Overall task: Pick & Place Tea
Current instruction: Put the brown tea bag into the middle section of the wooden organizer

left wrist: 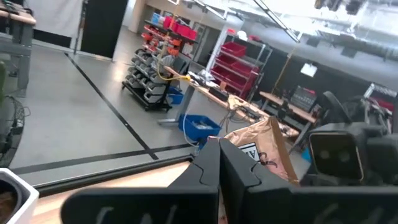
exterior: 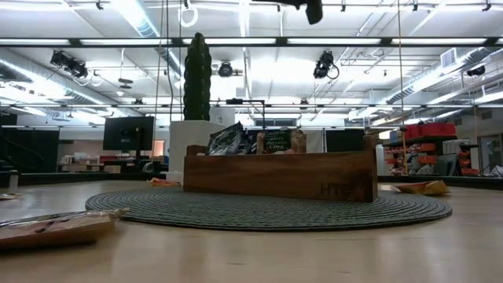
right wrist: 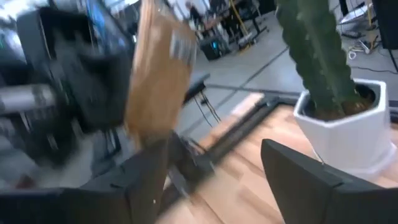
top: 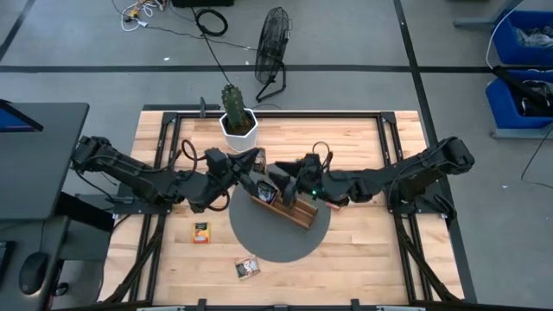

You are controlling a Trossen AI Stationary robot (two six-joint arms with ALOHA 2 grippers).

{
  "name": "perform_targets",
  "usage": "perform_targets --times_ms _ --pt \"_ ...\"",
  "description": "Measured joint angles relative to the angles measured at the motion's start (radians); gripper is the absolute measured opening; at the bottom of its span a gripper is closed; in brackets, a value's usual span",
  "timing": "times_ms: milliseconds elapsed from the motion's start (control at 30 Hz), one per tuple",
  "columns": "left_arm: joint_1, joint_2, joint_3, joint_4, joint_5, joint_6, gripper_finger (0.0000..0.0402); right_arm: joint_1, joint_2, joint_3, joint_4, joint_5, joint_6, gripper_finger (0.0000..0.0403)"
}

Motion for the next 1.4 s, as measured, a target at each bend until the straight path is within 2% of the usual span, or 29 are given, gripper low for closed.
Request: perform_targets --times_ms 133,300,400,567,833,967,1400 --pt "0.016 0.0 0.0 0.023 -0.021 -0.027 0.0001 -0.019 0.0 0.0 0.08 0.001 -0.045 0.027" --pt "0.052 0.0 0.0 0.025 -0.03 -0.142 0.0001 -0.022 0.0 0.0 0.157 -0.001 -0.177 0.0257" --pt "0.077 0.0 0.0 0.047 -0.04 -0.158 0.0001 -0.021 0.0 0.0 0.164 -0.006 -0.224 0.025" --pt "0.103 0.0 0.0 0.123 -0.019 -0.148 0.0001 -0.024 0.0 0.0 0.178 -0.011 -0.228 0.0247" --pt "0.111 0.0 0.0 0.132 0.013 -0.177 0.0001 -0.066 0.0 0.0 0.243 -0.032 -0.233 0.0247" --pt "0.117 0.0 0.0 0.132 0.014 -0.179 0.0001 -0.085 0.0 0.0 0.264 -0.093 -0.229 0.0247" --pt "0.165 0.0 0.0 0.133 0.056 -0.178 0.0002 -0.116 0.0 0.031 0.26 -0.107 -0.227 0.0243"
